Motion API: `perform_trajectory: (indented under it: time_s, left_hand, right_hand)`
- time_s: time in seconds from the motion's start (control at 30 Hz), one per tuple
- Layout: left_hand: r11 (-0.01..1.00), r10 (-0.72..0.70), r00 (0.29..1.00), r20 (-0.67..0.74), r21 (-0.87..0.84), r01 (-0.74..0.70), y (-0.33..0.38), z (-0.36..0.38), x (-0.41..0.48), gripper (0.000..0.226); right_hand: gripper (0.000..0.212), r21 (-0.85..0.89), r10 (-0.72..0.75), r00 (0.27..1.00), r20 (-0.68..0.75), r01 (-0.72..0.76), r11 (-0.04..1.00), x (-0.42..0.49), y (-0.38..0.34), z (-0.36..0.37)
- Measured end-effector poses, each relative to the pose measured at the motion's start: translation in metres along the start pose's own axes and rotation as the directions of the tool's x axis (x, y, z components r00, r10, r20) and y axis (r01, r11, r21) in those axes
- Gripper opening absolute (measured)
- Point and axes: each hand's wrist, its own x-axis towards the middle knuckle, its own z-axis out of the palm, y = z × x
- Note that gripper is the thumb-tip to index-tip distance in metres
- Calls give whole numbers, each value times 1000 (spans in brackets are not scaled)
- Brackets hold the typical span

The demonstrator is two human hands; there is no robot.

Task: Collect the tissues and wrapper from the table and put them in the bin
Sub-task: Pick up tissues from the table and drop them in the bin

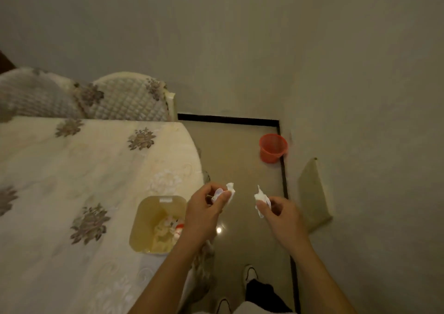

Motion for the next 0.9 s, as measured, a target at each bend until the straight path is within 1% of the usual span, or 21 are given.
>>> perform_trajectory:
  time_s: [0.07,0.17,0.27,0.33,0.37,0.43,0.53,0.6,0.67,0.7,0.77,0.83,0.87,0.9]
  left_hand:
    - [1000,-11,995,-99,-29,8,-1,-15,5,9]
    - [999,-30,958,-284,22,38,-5,-44,7,4]
    - [991,-11,908,-418,115,65,-11,-73,-2,4]
    - [972,3,878,-479,207,110,-15,-90,-10,4]
    - [958,11,867,-499,252,133,-18,-97,-14,5]
    - [931,9,852,-524,315,184,-21,-108,-22,10]
    - [864,34,831,-555,434,255,-26,-114,-35,14]
    - [779,89,835,-542,561,281,-29,-114,-42,15]
    - [700,127,851,-509,654,287,-32,-112,-45,19]
    - [669,136,860,-491,686,286,-33,-111,-45,21]
    - [605,121,877,-465,735,307,-35,-107,-43,27]
    - [503,59,887,-458,781,370,-37,-102,-40,36]
    - [465,40,883,-468,791,398,-38,-100,-39,40]
    - [449,36,877,-479,791,414,-39,-99,-40,42]
  right_hand:
    - [23,-16,-46,994,101,48,999,24,-12,14]
    - [19,-82,-127,956,264,154,985,56,-36,38]
    - [20,-124,-245,888,389,314,941,77,-61,64]
    - [16,-167,-323,827,460,438,883,83,-74,81]
    - [17,-184,-359,791,495,499,847,84,-80,89]
    - [20,-203,-434,702,564,628,751,83,-89,102]
    - [17,-213,-560,546,623,808,550,79,-98,119]
    - [16,-181,-605,464,647,864,470,75,-102,127]
    - [16,-161,-634,407,657,898,409,72,-103,134]
    - [16,-160,-644,394,656,906,391,71,-102,136]
    - [18,-168,-637,394,663,907,386,69,-99,140]
    - [26,-197,-610,402,683,906,375,69,-95,143]
    - [31,-217,-605,403,687,908,358,69,-93,144]
    - [34,-237,-607,405,684,910,340,71,-92,144]
